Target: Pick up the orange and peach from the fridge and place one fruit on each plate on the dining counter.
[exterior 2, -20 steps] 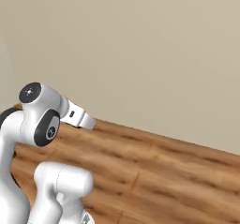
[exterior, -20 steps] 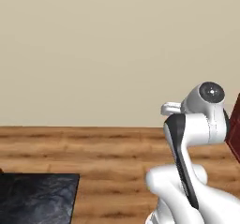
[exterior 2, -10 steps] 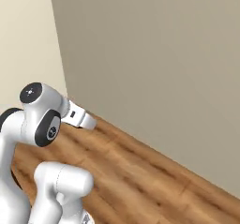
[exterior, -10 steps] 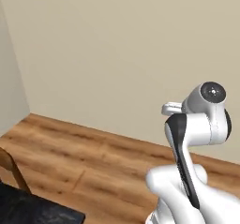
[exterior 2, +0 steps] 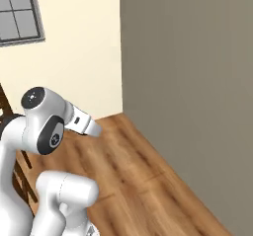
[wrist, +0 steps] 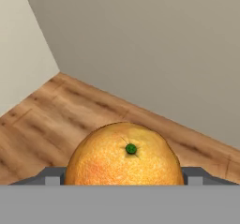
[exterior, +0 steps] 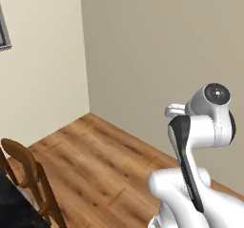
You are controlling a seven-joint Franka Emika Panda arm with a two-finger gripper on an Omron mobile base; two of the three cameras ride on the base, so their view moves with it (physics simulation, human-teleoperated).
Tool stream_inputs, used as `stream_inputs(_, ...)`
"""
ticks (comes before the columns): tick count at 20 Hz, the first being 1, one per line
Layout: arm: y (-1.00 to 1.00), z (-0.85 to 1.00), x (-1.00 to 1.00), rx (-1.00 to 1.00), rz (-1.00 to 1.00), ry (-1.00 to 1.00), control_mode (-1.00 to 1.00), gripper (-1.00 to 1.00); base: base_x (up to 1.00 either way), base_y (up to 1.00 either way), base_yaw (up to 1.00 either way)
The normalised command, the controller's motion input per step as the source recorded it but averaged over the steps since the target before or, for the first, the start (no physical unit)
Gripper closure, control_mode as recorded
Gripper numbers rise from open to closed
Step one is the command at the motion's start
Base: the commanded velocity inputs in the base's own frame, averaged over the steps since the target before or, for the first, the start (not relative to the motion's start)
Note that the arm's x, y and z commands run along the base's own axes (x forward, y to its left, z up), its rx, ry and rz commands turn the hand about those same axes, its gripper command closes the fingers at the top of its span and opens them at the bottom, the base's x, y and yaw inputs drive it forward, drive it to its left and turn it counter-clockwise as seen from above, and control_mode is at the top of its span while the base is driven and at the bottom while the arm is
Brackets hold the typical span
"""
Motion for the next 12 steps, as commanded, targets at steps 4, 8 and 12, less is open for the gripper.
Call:
stream_inputs(4,0.0,0.0,0.0,0.0,0.0,0.0,1.0,1.0,1.0,0.0,0.59)
stream_inputs(8,0.0,0.0,0.0,0.0,0.0,0.0,1.0,1.0,1.0,-0.04,0.59)
stream_inputs(12,0.0,0.0,0.0,0.0,0.0,0.0,1.0,1.0,1.0,-0.29,0.57)
